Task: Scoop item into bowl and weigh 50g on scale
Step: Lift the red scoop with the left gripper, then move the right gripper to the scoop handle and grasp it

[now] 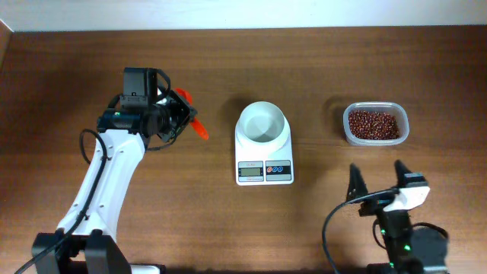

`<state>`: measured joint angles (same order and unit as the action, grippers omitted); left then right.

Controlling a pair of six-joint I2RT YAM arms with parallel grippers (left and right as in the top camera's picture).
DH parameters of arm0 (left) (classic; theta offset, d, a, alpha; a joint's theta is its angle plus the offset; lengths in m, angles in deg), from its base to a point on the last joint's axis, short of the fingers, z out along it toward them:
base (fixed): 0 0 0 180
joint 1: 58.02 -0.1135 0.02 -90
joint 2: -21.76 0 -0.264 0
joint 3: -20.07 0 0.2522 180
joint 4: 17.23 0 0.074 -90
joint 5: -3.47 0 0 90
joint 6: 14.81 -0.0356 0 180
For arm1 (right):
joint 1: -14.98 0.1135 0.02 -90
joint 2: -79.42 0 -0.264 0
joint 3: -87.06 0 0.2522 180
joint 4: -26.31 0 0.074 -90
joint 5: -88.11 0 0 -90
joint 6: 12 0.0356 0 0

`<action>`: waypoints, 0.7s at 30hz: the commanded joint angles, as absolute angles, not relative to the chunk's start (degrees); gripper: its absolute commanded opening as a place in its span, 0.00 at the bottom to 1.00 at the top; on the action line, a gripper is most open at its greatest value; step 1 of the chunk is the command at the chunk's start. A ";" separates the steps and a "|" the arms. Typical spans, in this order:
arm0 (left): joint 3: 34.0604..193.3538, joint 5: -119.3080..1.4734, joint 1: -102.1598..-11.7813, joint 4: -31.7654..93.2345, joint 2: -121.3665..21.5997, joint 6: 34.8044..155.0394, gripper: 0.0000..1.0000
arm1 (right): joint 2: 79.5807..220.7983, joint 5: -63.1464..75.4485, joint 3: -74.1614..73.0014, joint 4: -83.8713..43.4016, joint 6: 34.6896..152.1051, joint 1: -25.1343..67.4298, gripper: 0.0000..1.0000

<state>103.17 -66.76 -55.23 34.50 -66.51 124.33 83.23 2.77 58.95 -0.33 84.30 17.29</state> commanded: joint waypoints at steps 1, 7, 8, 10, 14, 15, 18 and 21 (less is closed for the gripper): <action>104.07 -66.35 -55.28 34.29 -65.63 124.85 0.00 | 91.67 3.71 43.63 -5.82 84.87 17.60 0.99; 104.07 -65.39 -55.28 34.31 -65.63 124.90 0.00 | 119.73 19.06 20.70 -18.06 90.73 17.60 0.99; 104.07 -64.08 -55.28 34.31 -65.63 125.05 0.00 | 122.35 22.01 20.02 -16.68 90.73 17.60 0.99; 104.07 -59.66 -55.28 34.31 -65.63 127.06 0.00 | 129.17 30.25 19.85 -9.75 92.61 17.60 0.99; 104.07 -55.84 -55.25 39.18 -65.63 139.76 0.00 | 143.10 48.46 19.87 -2.21 99.95 20.66 0.55; 104.05 -55.86 -54.99 39.88 -65.63 140.50 0.00 | 145.41 47.12 19.87 -2.24 99.98 22.97 0.56; 104.05 -55.99 -52.78 40.12 -65.63 142.89 0.00 | 150.66 31.45 19.87 -2.13 105.46 33.42 0.57; 104.05 -61.37 -50.66 40.12 -65.65 145.77 0.00 | 152.67 16.41 19.85 0.87 110.10 44.13 0.56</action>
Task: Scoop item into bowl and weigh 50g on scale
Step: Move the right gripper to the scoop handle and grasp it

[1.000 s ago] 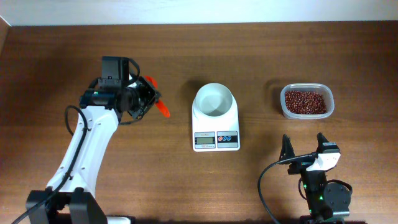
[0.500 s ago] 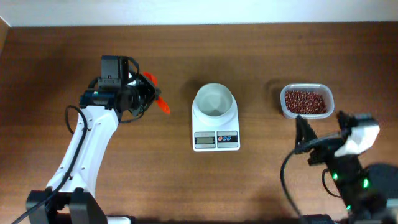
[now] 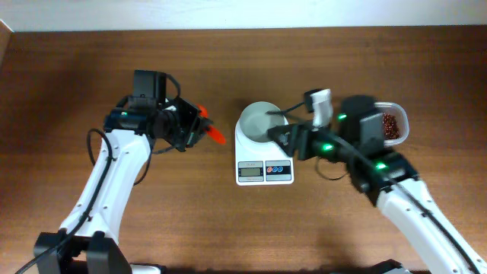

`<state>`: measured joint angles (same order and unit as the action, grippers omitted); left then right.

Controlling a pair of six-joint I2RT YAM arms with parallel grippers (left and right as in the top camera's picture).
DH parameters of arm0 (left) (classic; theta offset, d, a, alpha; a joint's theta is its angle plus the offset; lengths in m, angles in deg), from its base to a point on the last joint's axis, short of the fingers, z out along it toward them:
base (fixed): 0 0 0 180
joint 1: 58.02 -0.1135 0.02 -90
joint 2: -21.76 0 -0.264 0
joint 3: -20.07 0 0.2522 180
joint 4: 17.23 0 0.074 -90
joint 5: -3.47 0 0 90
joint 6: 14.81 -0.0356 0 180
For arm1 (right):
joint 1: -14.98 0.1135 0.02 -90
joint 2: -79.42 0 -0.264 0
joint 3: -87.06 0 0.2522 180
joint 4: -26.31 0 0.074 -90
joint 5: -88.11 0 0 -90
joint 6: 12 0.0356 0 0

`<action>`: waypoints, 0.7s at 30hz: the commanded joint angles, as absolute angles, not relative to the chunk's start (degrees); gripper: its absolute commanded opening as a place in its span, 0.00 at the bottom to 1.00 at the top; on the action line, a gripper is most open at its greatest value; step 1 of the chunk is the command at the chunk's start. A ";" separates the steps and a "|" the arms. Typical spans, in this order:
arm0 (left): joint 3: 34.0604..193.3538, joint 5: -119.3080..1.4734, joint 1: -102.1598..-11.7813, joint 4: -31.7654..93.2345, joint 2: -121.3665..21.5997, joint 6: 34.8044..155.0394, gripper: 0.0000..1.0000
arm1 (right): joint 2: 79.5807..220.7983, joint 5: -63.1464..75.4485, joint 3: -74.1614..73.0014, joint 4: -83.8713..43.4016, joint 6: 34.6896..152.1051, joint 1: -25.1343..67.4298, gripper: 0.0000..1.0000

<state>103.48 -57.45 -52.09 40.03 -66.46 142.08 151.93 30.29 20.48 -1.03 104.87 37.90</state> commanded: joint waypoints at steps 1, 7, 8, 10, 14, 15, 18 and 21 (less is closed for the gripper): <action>104.05 -61.82 -50.16 40.12 -65.65 145.75 0.00 | 153.06 13.11 19.85 1.61 112.52 46.23 0.56; 104.05 -62.55 -45.29 39.66 -65.63 145.97 0.00 | 160.30 4.87 19.87 10.07 120.19 57.77 0.56; 104.05 -62.37 -45.27 39.64 -65.65 145.97 0.00 | 161.37 4.89 19.87 9.85 123.78 57.77 0.56; 104.05 -61.91 -45.27 39.64 -65.63 145.99 0.00 | 162.40 4.94 19.87 11.10 125.09 57.77 0.55; 104.05 -58.31 -45.24 39.64 -65.63 146.58 0.00 | 162.53 4.89 19.87 11.14 125.24 57.77 0.41; 104.05 -57.32 -45.27 39.64 -65.63 146.58 0.00 | 162.53 4.89 19.87 11.23 125.24 57.77 0.41; 104.05 -56.12 -45.24 39.73 -65.63 147.46 0.00 | 162.53 4.89 19.87 11.58 125.24 57.77 0.40; 104.07 -54.74 -45.27 39.73 -65.63 147.46 0.00 | 162.53 4.87 19.87 12.15 125.20 57.70 0.25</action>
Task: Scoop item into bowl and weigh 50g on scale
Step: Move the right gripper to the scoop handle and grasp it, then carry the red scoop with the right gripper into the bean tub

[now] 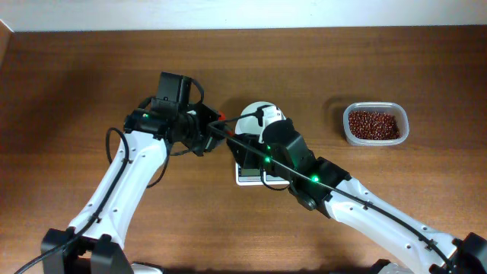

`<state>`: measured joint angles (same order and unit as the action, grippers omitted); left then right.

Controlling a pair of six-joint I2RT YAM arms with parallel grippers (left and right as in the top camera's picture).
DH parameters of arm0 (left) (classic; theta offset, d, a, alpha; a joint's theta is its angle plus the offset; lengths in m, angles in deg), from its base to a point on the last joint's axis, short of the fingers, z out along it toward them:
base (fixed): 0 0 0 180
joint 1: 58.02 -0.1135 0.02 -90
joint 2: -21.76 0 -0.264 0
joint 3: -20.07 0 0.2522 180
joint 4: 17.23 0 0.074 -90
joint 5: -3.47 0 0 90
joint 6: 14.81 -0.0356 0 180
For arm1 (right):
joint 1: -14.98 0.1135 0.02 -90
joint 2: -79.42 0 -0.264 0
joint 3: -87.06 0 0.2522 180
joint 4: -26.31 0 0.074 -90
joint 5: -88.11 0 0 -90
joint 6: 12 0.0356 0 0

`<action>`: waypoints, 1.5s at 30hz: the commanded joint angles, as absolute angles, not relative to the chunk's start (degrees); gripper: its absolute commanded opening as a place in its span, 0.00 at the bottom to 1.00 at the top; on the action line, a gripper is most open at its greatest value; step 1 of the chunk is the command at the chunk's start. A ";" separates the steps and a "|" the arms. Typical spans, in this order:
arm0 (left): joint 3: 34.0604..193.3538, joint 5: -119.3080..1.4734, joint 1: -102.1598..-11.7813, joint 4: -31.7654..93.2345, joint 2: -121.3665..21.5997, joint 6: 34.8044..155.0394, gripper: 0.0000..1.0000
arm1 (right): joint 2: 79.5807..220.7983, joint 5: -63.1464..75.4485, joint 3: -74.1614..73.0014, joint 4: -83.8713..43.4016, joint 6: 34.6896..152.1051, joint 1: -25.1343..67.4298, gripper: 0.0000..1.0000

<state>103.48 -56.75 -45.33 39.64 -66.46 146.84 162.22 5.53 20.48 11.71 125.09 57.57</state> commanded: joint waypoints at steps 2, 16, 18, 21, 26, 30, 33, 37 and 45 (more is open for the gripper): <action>104.05 -52.29 -45.24 39.75 -65.63 147.43 0.00 | 162.53 2.97 19.87 12.06 125.20 57.70 0.14; 104.05 -52.95 -45.27 40.78 -65.65 147.41 0.23 | 162.51 0.35 19.87 12.39 121.29 57.62 0.04; 104.05 -58.11 -45.27 40.78 -65.63 147.17 0.73 | 162.40 1.09 19.71 11.82 120.54 56.79 0.04; 104.05 -67.44 -45.31 40.73 -65.63 136.46 1.00 | 162.00 6.88 15.21 2.62 117.33 52.28 0.04; 104.07 -71.40 -45.31 35.42 -65.63 114.15 0.99 | 162.07 9.09 -5.97 -30.74 103.95 41.99 0.04; 104.05 -71.40 -45.31 33.87 -65.63 104.20 1.00 | 163.75 8.35 -26.05 -55.09 93.53 29.31 0.04; 104.05 -71.40 -45.31 34.33 -65.63 101.80 0.89 | 166.81 1.18 -32.66 -64.83 88.44 20.59 0.04; 104.05 -71.40 -45.31 34.96 -65.63 101.82 0.88 | 173.78 -1.16 -32.70 -68.24 81.90 13.62 0.04; 104.05 -71.40 -45.31 35.18 -65.65 101.82 0.92 | 188.06 -5.03 -32.81 -67.46 71.13 8.20 0.04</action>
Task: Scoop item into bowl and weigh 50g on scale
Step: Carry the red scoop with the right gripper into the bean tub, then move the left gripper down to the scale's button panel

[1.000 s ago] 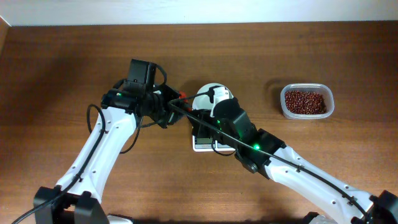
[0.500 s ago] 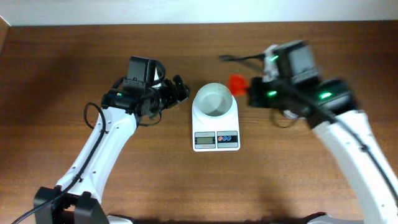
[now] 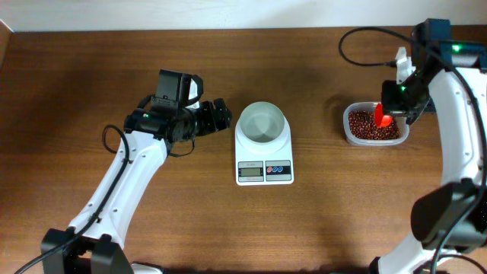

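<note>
A white bowl [image 3: 262, 124] stands on the white scale [image 3: 264, 172] in the middle of the table. At the right, a clear tub [image 3: 349, 138] holds red beans [image 3: 365, 125]. My right gripper [image 3: 396, 94] hangs over the tub's right side, shut on an orange scoop [image 3: 380, 116]. The scoop points down at the beans. My left gripper [image 3: 219, 116] sits just left of the bowl with nothing in it, and its fingers look parted.
The right arm [image 3: 456, 152] runs up the table's right edge. The left arm [image 3: 129, 175] crosses the left half of the brown table [image 3: 76, 76]. The scale's display [image 3: 251, 171] faces the front edge.
The scoop has passed from my left gripper to my right one. The right arm has moved from beside the bowl to over the bean tub. The left gripper is empty beside the bowl.
My left gripper held the orange scoop at the table's left while the right arm rested at the front right. The left then carried it toward the scale and the right reached in. The two met by the bowl. Now the right holds the scoop over the beans.
</note>
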`<state>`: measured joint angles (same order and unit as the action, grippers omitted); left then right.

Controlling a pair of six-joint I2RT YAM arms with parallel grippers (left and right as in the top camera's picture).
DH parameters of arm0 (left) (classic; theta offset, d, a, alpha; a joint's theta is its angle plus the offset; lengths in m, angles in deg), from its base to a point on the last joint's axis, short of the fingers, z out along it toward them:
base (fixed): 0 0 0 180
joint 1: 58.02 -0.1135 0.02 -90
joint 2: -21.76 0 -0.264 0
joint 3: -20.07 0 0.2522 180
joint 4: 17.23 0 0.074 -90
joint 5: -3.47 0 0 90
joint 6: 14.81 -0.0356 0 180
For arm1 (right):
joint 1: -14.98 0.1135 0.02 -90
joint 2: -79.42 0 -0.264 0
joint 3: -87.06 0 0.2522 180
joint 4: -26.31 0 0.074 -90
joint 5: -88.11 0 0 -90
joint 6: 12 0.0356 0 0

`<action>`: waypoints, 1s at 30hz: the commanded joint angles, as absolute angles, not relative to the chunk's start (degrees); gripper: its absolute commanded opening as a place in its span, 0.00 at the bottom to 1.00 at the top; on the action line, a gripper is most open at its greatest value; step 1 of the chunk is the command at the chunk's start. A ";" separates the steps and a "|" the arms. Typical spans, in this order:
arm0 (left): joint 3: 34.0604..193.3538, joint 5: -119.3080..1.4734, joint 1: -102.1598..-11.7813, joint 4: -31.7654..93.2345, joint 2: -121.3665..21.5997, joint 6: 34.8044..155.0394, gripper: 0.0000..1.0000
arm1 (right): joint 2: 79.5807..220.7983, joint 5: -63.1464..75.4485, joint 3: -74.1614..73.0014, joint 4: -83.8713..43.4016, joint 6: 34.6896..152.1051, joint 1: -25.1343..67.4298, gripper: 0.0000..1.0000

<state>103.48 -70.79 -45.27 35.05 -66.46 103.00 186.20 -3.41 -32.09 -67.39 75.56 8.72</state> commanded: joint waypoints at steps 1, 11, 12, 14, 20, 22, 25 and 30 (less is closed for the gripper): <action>104.05 -71.40 -45.31 35.18 -65.65 101.82 0.93 | 189.52 -6.47 -32.81 -67.39 70.91 8.02 0.04; 104.00 -73.08 -45.27 36.25 -65.65 101.82 0.95 | 196.67 -6.52 -32.76 -66.93 70.91 7.78 0.04; 104.00 -73.08 -45.27 36.25 -65.65 101.82 0.99 | 197.35 -6.52 -32.79 -66.91 70.91 7.78 0.04; 104.00 -73.08 -45.27 36.28 -65.65 101.82 0.99 | 198.42 -6.73 -32.76 -65.97 70.91 7.78 0.08; 104.00 -73.10 -45.27 36.28 -65.65 101.82 0.99 | 198.42 -6.69 -32.76 -63.09 70.95 7.78 0.50; 104.00 -73.08 -45.27 36.28 -65.65 101.82 0.99 | 198.42 -6.71 -32.76 -63.02 70.95 7.76 0.72; 104.00 -73.10 -45.27 36.28 -65.65 101.82 0.99 | 198.42 -6.69 -32.76 -62.39 72.83 7.78 0.84; 104.00 -73.39 -45.27 36.25 -65.65 101.84 0.99 | 198.42 -6.67 -32.76 -60.64 74.40 7.78 0.99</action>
